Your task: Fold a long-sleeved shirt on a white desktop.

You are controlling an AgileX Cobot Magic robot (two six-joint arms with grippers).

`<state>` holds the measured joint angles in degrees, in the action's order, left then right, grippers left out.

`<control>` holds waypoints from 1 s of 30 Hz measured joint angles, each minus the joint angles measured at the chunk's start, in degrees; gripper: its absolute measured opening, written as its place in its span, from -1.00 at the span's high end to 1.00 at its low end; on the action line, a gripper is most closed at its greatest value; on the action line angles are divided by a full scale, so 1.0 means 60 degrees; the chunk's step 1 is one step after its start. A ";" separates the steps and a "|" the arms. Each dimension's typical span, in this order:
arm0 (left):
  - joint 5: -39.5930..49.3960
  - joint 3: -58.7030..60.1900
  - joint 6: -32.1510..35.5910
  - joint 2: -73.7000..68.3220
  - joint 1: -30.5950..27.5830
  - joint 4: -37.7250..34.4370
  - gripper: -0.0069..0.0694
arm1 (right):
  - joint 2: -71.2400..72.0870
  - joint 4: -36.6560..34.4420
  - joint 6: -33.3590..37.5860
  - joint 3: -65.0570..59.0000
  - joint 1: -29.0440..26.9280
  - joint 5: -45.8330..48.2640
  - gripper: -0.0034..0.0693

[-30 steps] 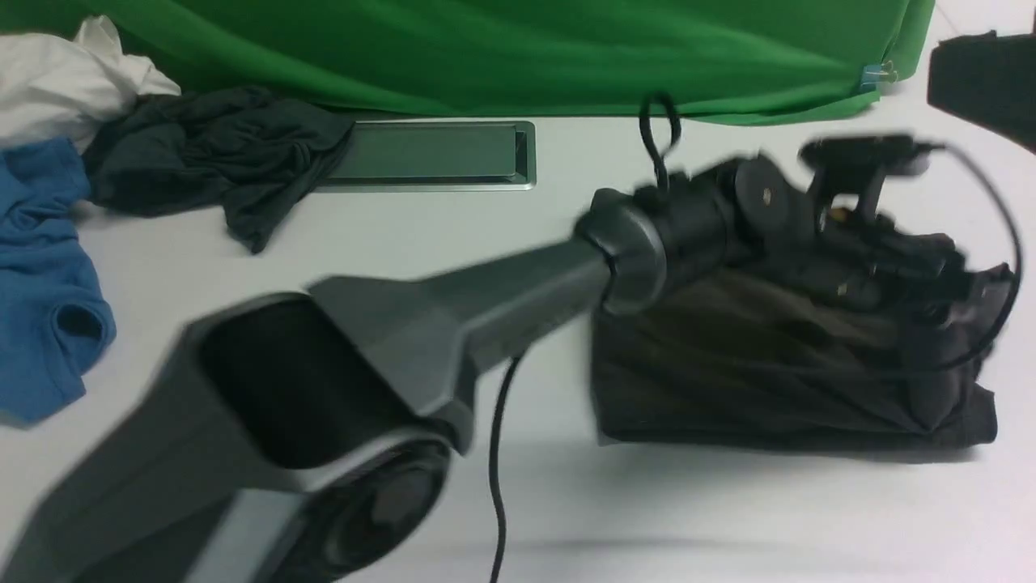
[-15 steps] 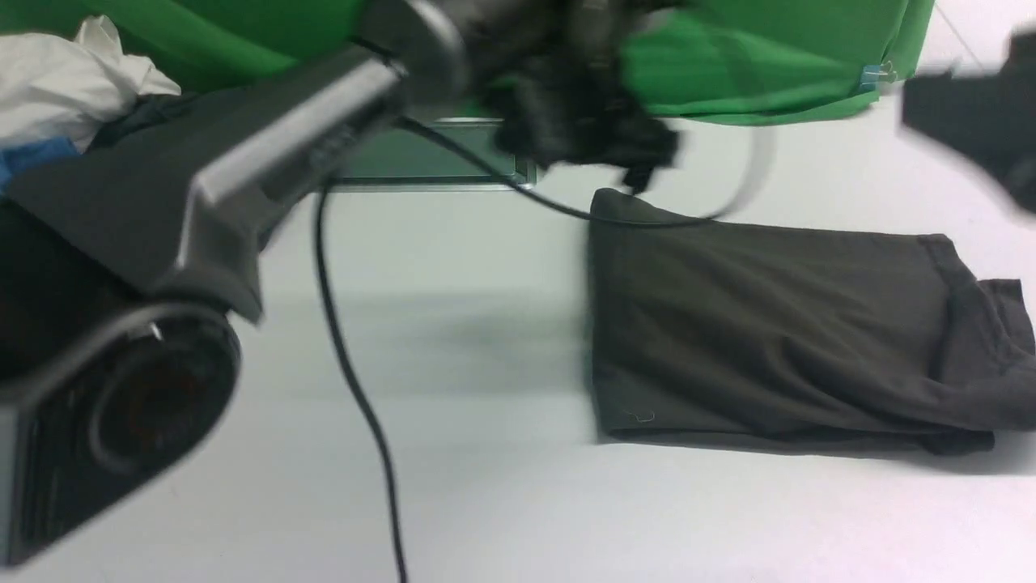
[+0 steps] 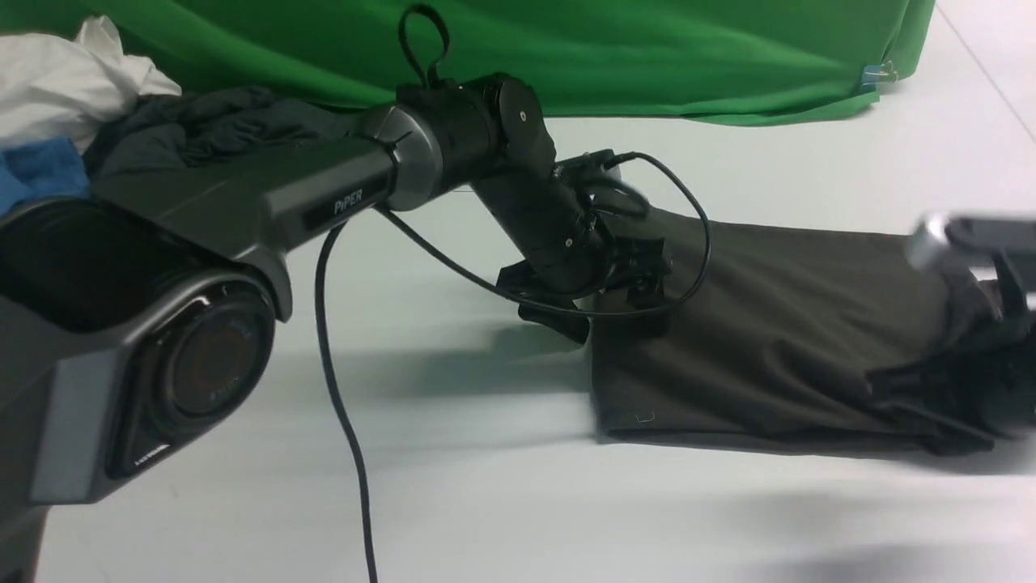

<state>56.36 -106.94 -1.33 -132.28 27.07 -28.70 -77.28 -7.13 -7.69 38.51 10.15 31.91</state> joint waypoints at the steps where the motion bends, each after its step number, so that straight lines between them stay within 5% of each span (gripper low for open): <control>1: -0.0032 0.0020 0.0000 0.0000 0.0000 -0.0022 -1.00 | -0.0214 -0.0131 -0.0057 -0.0042 -0.0109 0.0047 0.82; 4: -0.0072 0.0053 0.0134 -0.0011 0.0000 -0.0089 -0.95 | -0.0427 -0.0532 -0.0028 -0.0042 -0.0162 -0.0017 0.79; 7: -0.0075 0.0064 0.0522 -0.0047 -0.0019 -0.0111 -0.69 | -0.0435 -0.0789 0.0067 -0.0024 -0.0162 -0.0120 0.72; 14: 0.0040 0.0080 0.1130 -0.0150 -0.0173 -0.0051 0.50 | -0.0435 -0.0840 0.0202 0.0259 -0.0162 0.0107 0.60; 30: 0.2201 0.0235 0.1384 0.2178 -0.2815 0.2687 0.53 | 0.0529 -0.0840 0.0815 0.0869 -0.0162 0.0535 0.48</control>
<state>69.57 -105.53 6.97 -119.21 10.18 -12.58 -74.10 -12.17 -2.80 43.72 9.17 35.12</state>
